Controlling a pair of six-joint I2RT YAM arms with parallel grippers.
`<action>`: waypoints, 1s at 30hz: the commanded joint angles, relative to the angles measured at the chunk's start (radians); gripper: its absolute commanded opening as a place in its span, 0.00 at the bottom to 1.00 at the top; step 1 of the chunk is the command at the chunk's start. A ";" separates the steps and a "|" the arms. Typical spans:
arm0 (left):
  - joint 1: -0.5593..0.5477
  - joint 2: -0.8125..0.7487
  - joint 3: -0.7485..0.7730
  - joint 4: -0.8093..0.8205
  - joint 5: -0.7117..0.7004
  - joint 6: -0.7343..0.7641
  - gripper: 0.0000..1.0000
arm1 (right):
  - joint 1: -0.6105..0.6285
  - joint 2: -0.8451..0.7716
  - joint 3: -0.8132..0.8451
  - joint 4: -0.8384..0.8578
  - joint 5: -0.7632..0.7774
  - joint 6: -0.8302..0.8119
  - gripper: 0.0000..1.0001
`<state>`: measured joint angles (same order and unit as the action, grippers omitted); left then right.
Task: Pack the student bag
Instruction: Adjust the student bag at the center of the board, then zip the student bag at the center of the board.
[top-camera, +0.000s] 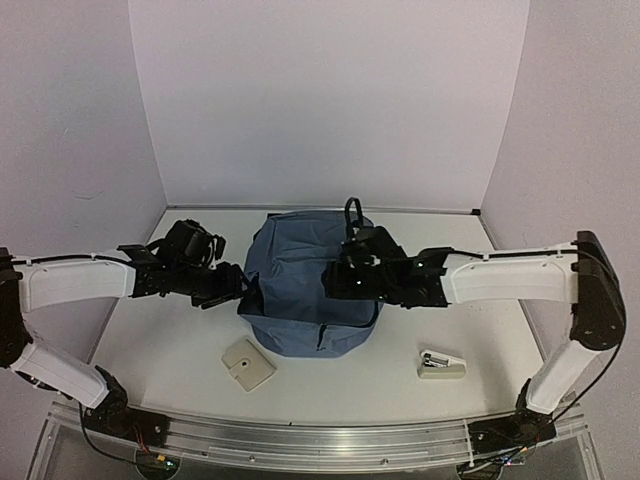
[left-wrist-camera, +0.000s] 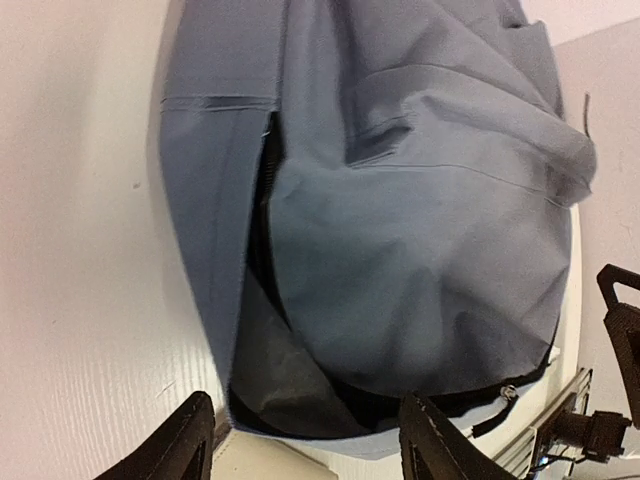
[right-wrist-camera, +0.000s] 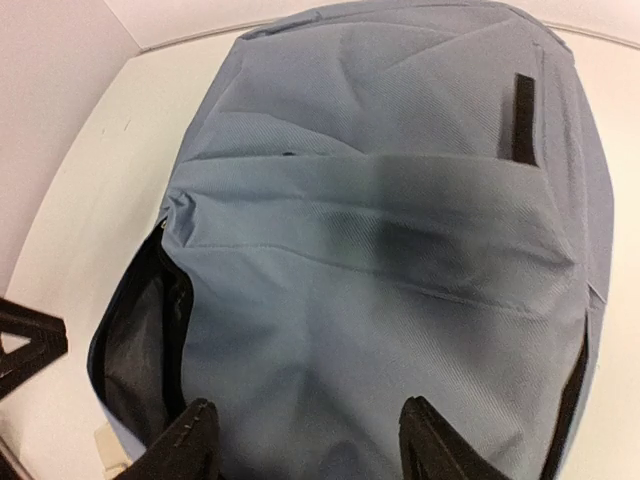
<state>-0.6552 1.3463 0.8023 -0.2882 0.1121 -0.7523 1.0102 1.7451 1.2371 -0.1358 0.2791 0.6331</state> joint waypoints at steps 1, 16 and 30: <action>-0.023 0.000 0.068 0.067 0.086 0.124 0.65 | 0.006 -0.200 -0.150 0.023 -0.026 0.145 0.73; -0.079 0.296 0.144 0.280 0.495 0.286 0.68 | -0.124 -0.257 -0.523 0.446 -0.300 0.409 0.90; -0.394 0.361 0.184 0.355 0.405 0.151 0.38 | -0.220 -0.071 -0.406 0.546 -0.301 0.325 0.00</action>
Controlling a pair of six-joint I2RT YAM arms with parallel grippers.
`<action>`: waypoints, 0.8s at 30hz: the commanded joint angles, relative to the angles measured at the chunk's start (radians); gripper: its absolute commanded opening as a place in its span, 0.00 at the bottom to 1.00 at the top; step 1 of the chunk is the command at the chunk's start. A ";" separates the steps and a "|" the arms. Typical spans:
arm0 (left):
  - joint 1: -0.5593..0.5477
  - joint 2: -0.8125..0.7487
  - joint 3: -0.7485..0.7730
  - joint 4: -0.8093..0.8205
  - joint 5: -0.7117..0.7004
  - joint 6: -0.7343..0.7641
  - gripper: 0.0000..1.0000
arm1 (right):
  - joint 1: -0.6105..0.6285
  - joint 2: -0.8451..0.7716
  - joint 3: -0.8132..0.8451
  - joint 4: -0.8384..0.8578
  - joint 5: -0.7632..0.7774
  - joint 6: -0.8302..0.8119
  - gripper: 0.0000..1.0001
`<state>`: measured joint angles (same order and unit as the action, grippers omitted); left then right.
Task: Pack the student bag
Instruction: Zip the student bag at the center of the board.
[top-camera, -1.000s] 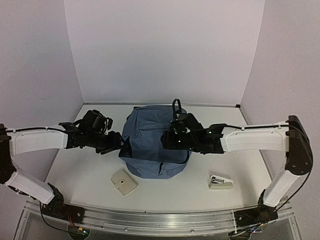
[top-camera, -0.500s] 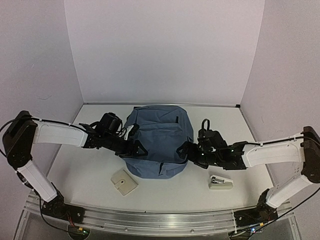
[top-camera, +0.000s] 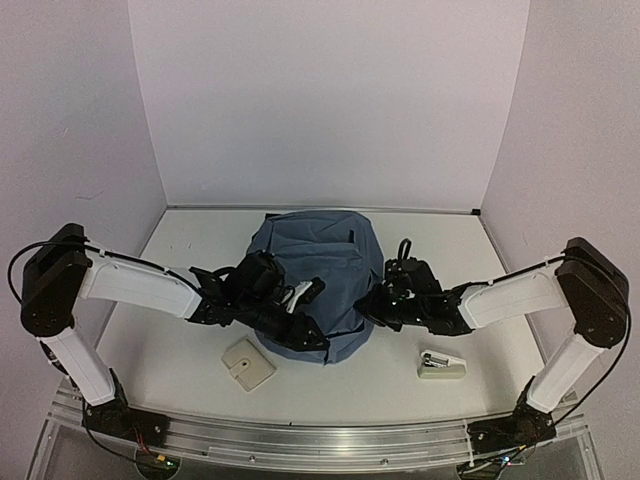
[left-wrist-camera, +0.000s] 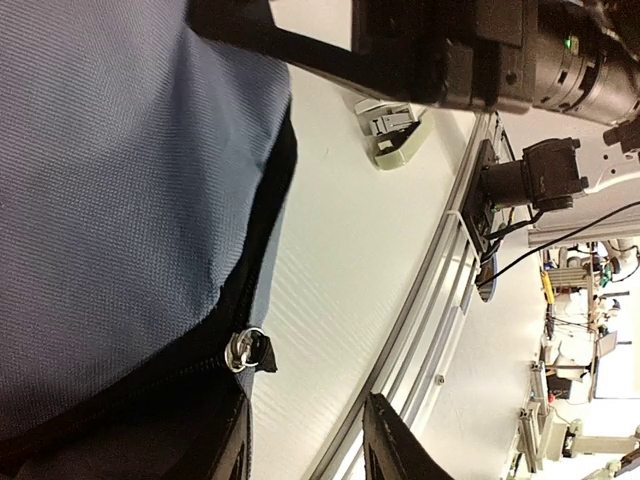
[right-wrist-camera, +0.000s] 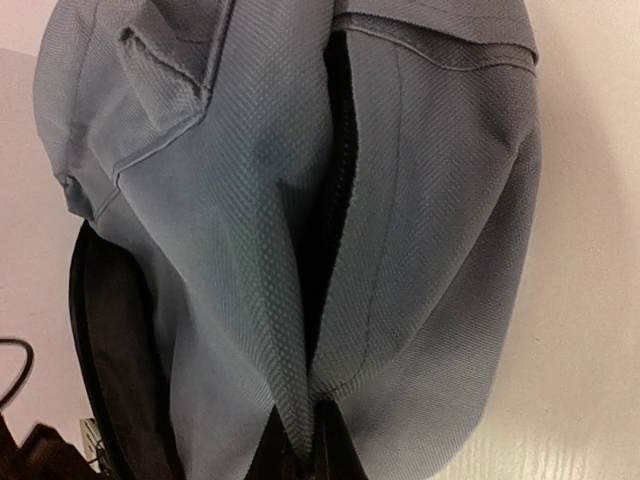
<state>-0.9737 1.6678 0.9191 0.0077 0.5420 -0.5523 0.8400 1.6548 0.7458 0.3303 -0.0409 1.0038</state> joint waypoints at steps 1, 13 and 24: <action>-0.092 0.053 0.077 0.081 -0.031 -0.061 0.37 | -0.063 0.026 0.102 0.074 0.029 -0.063 0.00; -0.142 0.124 0.242 0.026 -0.342 -0.143 0.41 | -0.128 0.004 0.246 -0.123 0.114 -0.268 0.26; -0.088 0.017 0.253 -0.252 -0.472 -0.109 0.58 | -0.110 -0.360 -0.003 -0.199 -0.054 -0.263 0.67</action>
<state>-1.0989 1.7373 1.1435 -0.1434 0.1072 -0.6766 0.7158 1.4010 0.8357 0.1406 0.0086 0.7438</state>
